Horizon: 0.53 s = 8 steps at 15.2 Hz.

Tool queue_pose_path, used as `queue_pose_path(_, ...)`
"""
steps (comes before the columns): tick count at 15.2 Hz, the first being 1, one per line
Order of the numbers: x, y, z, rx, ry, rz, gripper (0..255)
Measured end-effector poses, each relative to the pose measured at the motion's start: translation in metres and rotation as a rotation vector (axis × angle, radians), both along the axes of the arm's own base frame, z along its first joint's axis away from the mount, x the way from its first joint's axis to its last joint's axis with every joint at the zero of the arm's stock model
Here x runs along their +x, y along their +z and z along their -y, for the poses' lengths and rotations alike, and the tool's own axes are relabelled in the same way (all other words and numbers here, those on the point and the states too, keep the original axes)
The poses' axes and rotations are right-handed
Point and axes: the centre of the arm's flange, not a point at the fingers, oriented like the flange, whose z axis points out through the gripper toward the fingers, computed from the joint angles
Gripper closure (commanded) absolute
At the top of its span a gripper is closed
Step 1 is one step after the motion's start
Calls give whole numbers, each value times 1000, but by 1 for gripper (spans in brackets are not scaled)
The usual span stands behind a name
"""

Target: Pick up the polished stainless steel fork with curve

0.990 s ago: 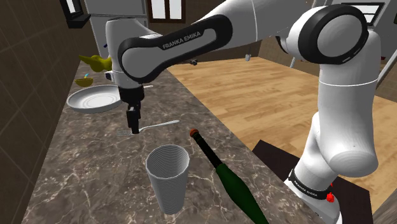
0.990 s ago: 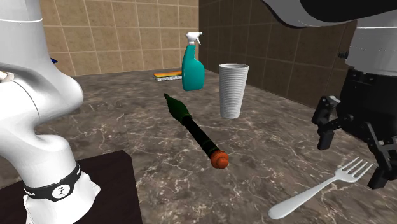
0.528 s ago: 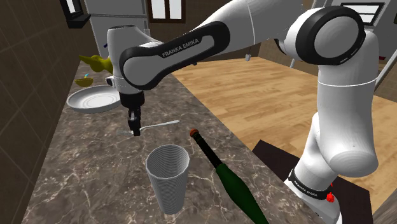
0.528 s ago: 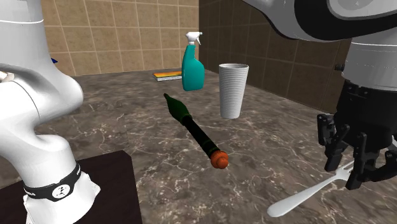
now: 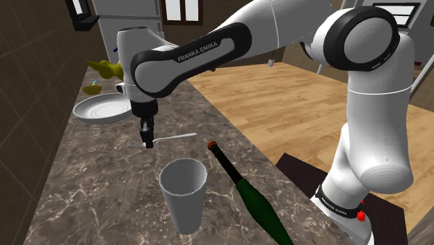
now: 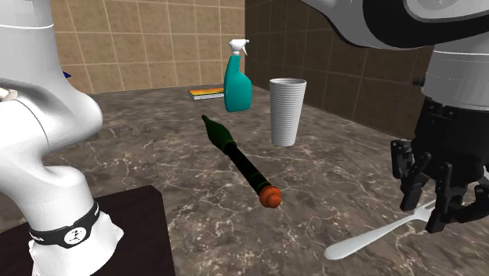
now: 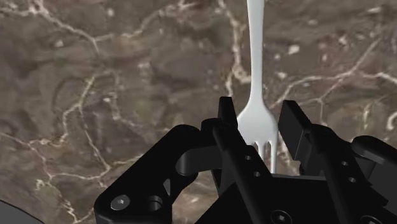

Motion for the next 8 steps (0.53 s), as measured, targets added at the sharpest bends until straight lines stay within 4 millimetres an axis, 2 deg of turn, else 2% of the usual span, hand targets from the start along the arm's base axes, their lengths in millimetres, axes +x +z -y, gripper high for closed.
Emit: queue_pose_path(8,-1,38,0,-1,0,-2,255)
